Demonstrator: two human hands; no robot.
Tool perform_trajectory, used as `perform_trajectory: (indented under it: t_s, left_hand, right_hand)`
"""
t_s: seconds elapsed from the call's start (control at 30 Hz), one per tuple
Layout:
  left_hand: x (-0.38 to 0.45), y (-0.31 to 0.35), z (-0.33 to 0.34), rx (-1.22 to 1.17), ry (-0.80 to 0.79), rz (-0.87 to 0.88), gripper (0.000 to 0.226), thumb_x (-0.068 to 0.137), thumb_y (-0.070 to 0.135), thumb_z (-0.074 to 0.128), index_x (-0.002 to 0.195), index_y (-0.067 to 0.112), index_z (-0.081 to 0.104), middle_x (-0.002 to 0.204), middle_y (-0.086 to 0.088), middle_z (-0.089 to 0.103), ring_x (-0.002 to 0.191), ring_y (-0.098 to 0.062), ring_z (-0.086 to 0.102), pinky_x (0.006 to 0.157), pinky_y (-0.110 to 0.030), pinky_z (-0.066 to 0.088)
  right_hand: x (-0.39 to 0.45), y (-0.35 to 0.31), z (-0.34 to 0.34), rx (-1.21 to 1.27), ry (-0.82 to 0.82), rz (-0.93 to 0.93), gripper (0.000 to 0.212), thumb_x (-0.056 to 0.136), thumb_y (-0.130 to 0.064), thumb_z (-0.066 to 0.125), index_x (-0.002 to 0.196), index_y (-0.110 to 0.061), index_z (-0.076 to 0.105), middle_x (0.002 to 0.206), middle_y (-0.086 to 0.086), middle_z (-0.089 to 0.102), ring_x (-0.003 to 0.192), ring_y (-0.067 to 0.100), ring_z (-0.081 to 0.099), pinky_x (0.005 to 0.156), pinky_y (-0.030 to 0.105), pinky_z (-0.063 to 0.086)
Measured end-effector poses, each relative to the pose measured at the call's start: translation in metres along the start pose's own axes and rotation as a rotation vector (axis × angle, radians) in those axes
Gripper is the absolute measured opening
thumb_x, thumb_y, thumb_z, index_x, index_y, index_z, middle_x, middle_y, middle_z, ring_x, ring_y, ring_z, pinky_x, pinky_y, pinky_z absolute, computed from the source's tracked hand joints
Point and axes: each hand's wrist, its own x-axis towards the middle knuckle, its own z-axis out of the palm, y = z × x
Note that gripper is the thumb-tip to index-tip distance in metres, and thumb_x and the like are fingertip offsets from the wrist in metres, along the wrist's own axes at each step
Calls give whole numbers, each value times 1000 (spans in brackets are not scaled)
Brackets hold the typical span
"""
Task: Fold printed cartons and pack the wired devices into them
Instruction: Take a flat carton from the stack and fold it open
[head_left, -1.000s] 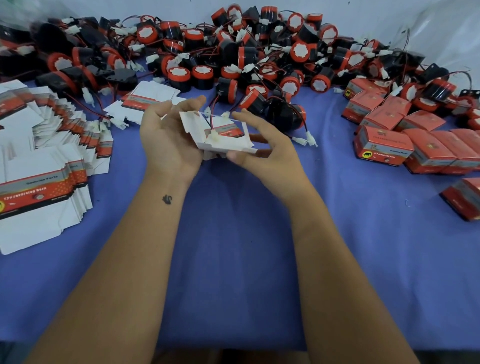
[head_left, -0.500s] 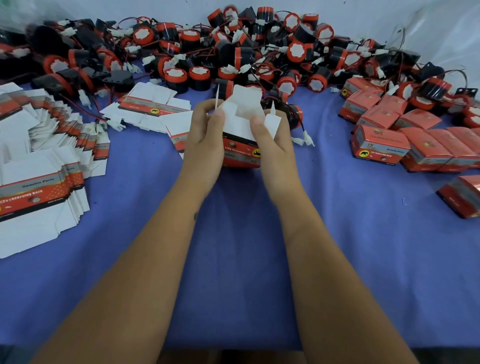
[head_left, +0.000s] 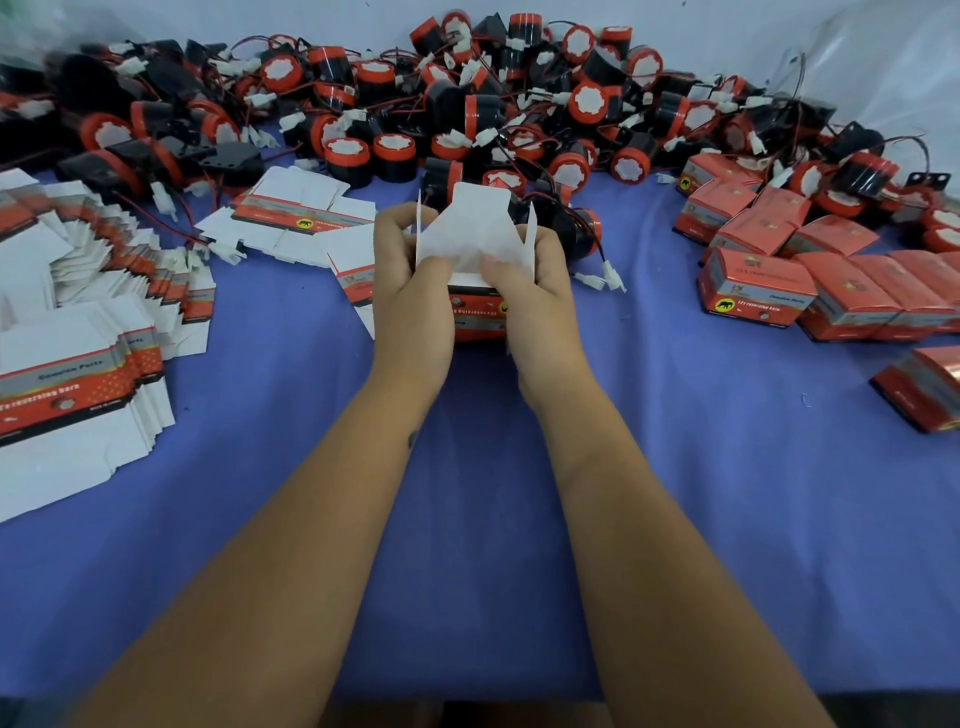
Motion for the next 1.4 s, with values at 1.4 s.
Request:
perform_trajectory:
  t_s: [1.4]
  left_hand:
    - [7, 3, -6, 49, -40, 25, 34, 82, -6, 44, 93, 27, 44, 91, 10, 64, 84, -7, 61, 65, -26, 54]
  right_hand:
    - [-2, -7, -3, -92, 19, -22, 32, 83, 5, 54, 103, -20, 60, 96, 2, 63, 82, 15, 61, 60, 25, 52]
